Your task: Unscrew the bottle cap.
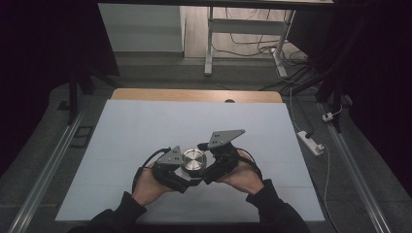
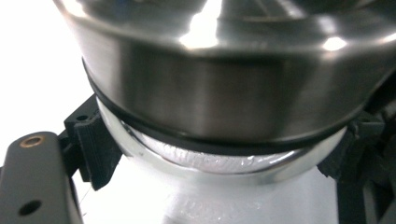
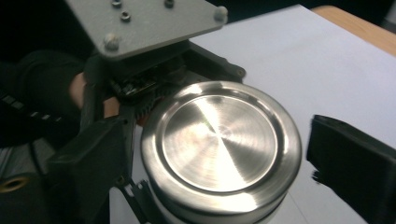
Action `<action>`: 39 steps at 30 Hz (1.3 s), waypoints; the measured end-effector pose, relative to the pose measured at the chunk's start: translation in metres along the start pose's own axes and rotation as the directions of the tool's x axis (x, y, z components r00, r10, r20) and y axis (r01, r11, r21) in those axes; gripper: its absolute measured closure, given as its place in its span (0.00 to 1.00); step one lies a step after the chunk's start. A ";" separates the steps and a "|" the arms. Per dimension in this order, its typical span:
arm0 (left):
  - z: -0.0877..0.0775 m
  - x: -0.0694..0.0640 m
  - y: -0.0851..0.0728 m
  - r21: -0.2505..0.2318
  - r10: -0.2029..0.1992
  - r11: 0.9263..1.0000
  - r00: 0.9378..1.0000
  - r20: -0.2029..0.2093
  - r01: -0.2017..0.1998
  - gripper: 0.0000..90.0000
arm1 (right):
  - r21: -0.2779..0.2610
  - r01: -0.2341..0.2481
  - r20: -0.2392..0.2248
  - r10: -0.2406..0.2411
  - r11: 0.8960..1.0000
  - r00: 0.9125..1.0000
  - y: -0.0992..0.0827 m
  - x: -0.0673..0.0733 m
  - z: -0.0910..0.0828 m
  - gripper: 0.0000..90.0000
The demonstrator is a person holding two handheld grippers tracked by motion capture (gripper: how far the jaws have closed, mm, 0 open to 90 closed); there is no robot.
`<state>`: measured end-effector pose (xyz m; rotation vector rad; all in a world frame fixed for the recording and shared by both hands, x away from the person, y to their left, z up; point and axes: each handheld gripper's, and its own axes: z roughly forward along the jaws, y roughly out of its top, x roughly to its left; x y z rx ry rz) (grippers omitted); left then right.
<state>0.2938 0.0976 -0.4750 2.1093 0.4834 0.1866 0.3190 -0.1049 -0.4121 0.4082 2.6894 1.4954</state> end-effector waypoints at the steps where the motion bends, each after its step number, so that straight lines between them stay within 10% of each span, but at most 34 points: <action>1: 0.000 0.000 0.000 0.004 -0.004 1.000 1.000 -0.014 0.004 0.17 | 0.006 -0.014 0.024 0.014 1.000 1.000 0.001 0.002 0.001 0.04; 8: 0.000 -0.002 0.003 0.011 -0.035 0.999 0.994 -0.101 0.036 0.17 | 0.027 -0.070 0.215 0.062 0.997 0.975 0.001 0.016 0.018 0.11; 12: -0.001 -0.002 0.003 0.013 -0.038 0.999 0.994 -0.107 0.040 0.17 | -0.009 -0.064 0.247 0.064 0.998 0.967 -0.001 0.019 0.018 0.20; 22: -0.006 0.001 0.002 -0.022 0.006 1.000 0.999 0.041 -0.005 0.17 | -0.018 0.002 0.056 -0.001 1.000 0.998 -0.001 0.008 0.007 0.20; 39: -0.007 0.002 0.002 -0.032 0.072 0.997 0.988 0.138 -0.068 0.17 | -0.016 0.083 -0.092 -0.084 0.996 0.992 -0.002 0.002 0.001 0.20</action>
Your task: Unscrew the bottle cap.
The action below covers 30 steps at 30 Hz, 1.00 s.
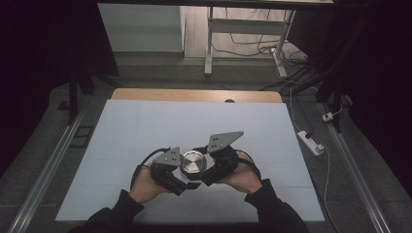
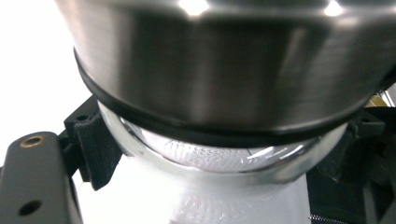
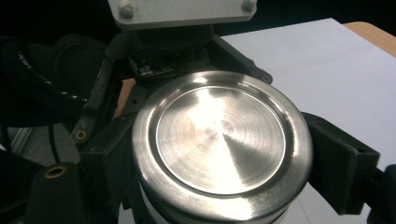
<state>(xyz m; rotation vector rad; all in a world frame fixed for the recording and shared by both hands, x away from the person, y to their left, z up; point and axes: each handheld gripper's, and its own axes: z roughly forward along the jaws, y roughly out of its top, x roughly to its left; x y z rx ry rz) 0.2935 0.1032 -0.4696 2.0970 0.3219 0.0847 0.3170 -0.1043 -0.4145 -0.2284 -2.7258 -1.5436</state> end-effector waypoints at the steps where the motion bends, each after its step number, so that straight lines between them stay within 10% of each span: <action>1: 0.000 0.000 0.000 -0.001 0.002 1.000 1.000 0.002 -0.002 0.17 | 0.000 0.004 -0.009 -0.004 1.000 1.000 0.000 0.000 0.000 0.20; 5: 0.001 0.000 0.000 -0.003 -0.007 1.000 1.000 -0.019 0.007 0.17 | -0.008 -0.025 -0.025 0.025 1.000 0.999 -0.002 -0.004 -0.001 0.20; 12: 0.000 0.003 -0.002 0.000 -0.064 0.998 0.991 -0.120 0.064 0.17 | 0.001 -0.115 0.124 0.114 0.993 0.986 0.004 0.003 0.001 0.02; 22: 0.004 -0.003 0.003 0.021 -0.083 0.996 0.969 -0.232 0.091 0.17 | -0.028 -0.166 0.333 0.166 0.986 0.928 0.006 0.019 0.016 0.18; 25: 0.003 -0.003 0.003 0.018 -0.077 0.996 0.974 -0.214 0.082 0.17 | -0.031 -0.151 0.327 0.152 0.988 0.933 0.005 0.018 0.014 0.20; 30: 0.000 -0.001 0.002 0.005 -0.055 0.998 0.989 -0.137 0.056 0.17 | 0.004 -0.085 0.249 0.081 0.996 0.965 0.007 0.015 0.009 0.21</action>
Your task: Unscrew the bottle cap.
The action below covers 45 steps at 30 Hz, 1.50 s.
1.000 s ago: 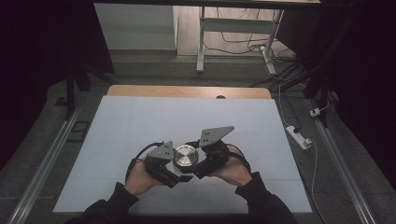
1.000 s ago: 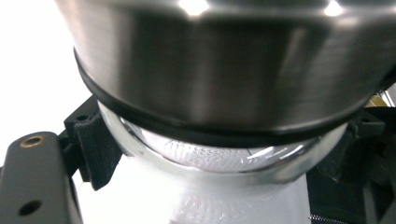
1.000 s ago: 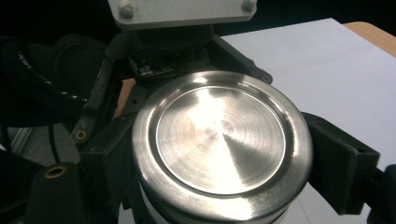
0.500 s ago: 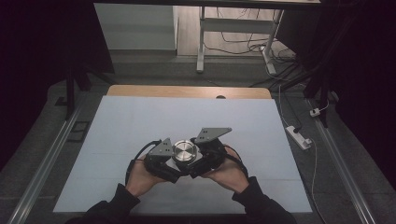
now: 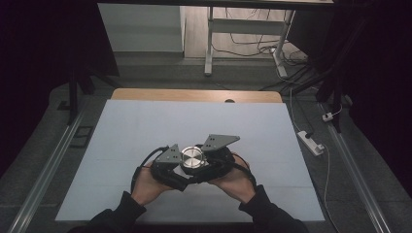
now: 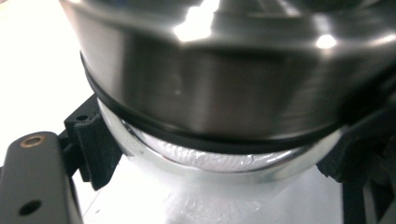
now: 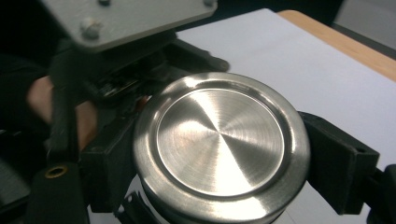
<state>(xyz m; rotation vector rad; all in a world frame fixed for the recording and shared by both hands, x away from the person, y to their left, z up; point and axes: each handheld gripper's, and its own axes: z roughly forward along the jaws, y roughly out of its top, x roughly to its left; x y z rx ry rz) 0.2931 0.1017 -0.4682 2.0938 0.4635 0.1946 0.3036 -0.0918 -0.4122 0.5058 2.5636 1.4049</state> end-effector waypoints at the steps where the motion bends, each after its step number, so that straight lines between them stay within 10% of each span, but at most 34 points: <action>1: 0.000 0.000 0.000 -0.004 0.002 1.000 1.000 0.019 -0.002 0.17 | -0.001 0.002 -0.027 -0.002 1.000 1.000 0.000 -0.002 -0.001 0.21; 8: 0.001 0.001 -0.001 -0.002 0.033 0.999 0.995 0.093 -0.033 0.17 | -0.032 0.005 -0.205 -0.012 0.999 0.979 -0.002 -0.018 -0.007 0.21; 45: -0.007 0.022 -0.011 0.024 -0.040 0.999 0.998 -0.040 0.041 0.17 | -0.019 0.041 -0.148 -0.043 0.999 0.988 -0.006 -0.019 -0.019 0.21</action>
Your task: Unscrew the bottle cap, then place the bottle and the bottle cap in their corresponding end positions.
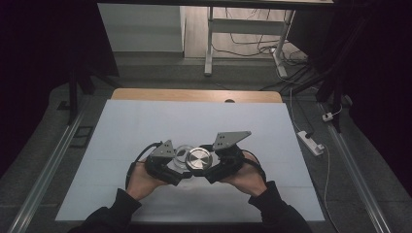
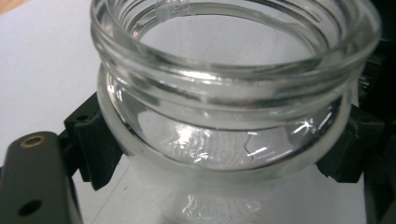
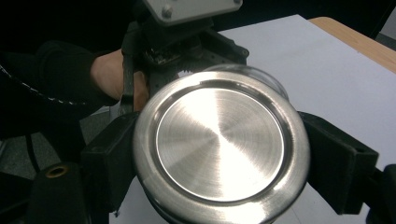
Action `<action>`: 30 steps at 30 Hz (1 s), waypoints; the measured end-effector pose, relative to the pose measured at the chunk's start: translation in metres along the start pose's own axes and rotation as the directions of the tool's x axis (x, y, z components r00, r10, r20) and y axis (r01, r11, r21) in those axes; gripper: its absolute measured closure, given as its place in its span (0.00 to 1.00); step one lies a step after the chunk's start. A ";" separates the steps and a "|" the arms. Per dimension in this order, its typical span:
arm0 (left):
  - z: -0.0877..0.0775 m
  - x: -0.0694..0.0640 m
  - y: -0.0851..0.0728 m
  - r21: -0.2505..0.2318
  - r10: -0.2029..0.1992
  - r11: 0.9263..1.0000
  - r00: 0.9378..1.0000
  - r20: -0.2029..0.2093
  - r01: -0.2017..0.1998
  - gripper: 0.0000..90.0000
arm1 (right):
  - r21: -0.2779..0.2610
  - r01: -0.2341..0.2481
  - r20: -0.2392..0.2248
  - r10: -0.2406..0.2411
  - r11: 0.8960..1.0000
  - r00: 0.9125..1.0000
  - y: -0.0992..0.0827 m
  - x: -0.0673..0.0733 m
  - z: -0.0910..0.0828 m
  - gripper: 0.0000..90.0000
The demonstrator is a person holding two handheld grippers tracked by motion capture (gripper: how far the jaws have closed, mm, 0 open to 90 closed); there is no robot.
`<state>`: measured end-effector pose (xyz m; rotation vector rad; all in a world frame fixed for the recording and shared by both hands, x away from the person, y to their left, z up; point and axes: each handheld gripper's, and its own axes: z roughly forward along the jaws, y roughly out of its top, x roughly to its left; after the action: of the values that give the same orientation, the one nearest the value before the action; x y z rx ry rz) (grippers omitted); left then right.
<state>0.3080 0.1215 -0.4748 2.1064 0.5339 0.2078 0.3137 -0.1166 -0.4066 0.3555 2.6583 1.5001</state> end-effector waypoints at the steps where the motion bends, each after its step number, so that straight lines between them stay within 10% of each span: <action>1: 0.000 0.001 0.000 -0.001 -0.003 1.000 1.000 -0.003 0.003 0.17 | 0.000 0.000 0.001 0.000 1.000 1.000 -0.001 0.000 0.000 0.21; 30: -0.001 0.027 0.000 -0.020 -0.056 0.998 0.995 -0.079 0.054 0.17 | 0.002 0.007 0.019 -0.007 1.000 1.000 -0.016 0.011 -0.002 0.21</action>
<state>0.3317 0.1348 -0.4759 2.0700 0.6347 0.2652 0.3002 -0.1237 -0.4181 0.3586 2.6439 1.4843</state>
